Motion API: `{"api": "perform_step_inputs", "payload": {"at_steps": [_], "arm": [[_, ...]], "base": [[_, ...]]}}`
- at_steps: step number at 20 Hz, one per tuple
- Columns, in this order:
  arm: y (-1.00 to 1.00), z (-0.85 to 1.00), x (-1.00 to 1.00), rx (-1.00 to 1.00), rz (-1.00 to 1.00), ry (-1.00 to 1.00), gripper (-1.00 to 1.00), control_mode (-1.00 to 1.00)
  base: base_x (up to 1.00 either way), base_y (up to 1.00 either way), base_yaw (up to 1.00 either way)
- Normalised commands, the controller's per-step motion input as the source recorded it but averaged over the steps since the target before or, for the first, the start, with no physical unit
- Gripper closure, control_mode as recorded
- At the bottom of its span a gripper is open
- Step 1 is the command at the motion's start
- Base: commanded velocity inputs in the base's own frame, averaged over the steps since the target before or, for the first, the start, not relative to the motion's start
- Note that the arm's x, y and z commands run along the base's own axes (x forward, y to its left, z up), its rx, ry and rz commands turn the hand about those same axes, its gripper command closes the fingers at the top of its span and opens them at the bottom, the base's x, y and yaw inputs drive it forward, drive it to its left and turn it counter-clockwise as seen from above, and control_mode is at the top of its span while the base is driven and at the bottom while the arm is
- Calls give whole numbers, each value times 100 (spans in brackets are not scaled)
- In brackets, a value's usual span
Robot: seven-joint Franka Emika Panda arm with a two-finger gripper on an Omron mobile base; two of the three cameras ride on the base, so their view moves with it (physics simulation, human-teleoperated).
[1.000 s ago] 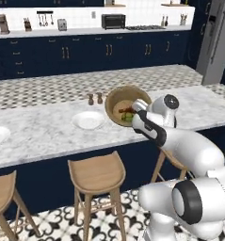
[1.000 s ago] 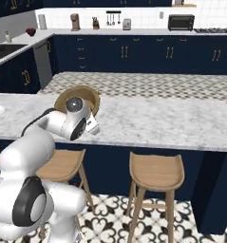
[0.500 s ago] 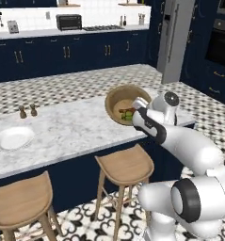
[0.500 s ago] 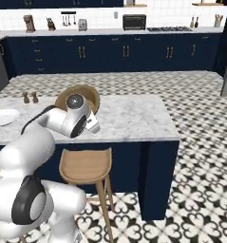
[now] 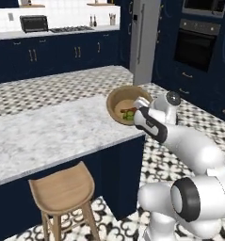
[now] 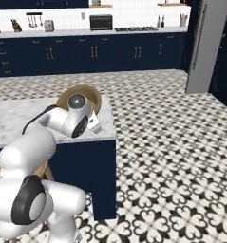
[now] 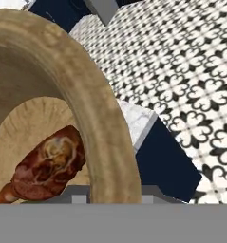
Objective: Pick the chicken drumstick and lime from their plates and place them in the bowl. Then put the bowl in the fridge.
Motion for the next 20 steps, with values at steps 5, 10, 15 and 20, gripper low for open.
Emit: {"api": "perform_step_inputs", "payload": {"at_steps": [5,10,15,20], "arm": [[0,0,0,0,0,0,100,100],[0,0,0,0,0,0,100,100],[0,0,0,0,0,0,100,100],[0,0,0,0,0,0,100,100]], "base": [[77,-100,-7],[99,-100,-1],[83,-100,-2],[100,-47,15]]}}
